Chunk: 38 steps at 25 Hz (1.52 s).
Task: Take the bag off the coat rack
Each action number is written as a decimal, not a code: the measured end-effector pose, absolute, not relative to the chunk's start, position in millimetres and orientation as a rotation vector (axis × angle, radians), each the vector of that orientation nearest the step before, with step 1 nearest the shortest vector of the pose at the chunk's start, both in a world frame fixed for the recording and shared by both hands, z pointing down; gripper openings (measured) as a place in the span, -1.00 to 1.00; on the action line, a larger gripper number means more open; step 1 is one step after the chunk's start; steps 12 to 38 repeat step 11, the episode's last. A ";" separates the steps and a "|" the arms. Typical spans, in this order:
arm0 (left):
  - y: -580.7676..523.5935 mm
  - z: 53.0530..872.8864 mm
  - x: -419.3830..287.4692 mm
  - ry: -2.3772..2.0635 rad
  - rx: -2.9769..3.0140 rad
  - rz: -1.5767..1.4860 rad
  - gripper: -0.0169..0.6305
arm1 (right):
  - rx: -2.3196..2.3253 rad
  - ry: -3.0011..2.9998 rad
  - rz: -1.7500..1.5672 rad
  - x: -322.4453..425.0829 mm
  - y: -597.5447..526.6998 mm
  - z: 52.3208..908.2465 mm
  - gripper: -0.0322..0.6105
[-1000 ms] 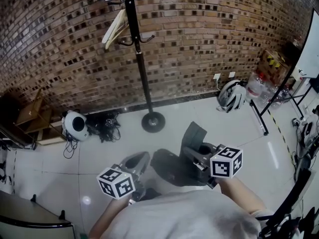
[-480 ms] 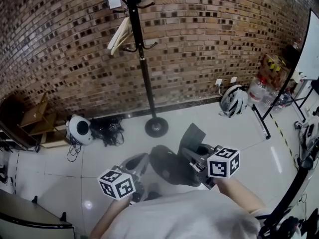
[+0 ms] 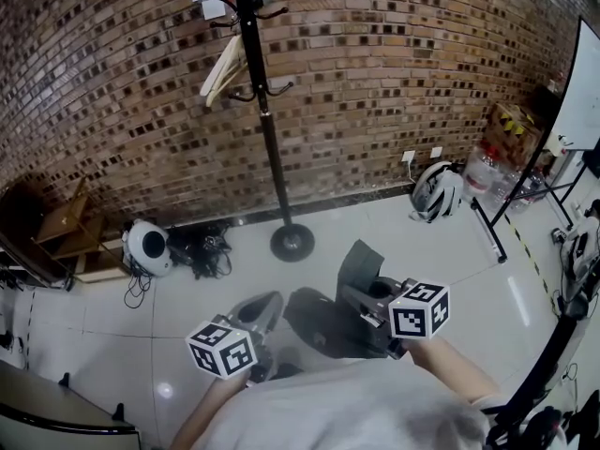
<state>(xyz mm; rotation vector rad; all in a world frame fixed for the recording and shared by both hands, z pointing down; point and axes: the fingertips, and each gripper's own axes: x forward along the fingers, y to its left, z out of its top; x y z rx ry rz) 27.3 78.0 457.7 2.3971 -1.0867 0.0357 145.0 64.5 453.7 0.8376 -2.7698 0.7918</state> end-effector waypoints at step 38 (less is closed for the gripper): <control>71.9 452.3 42.3 -1.059 2.414 0.048 -0.96 | 0.853 -2.765 0.818 157.8 67.0 455.7 -0.83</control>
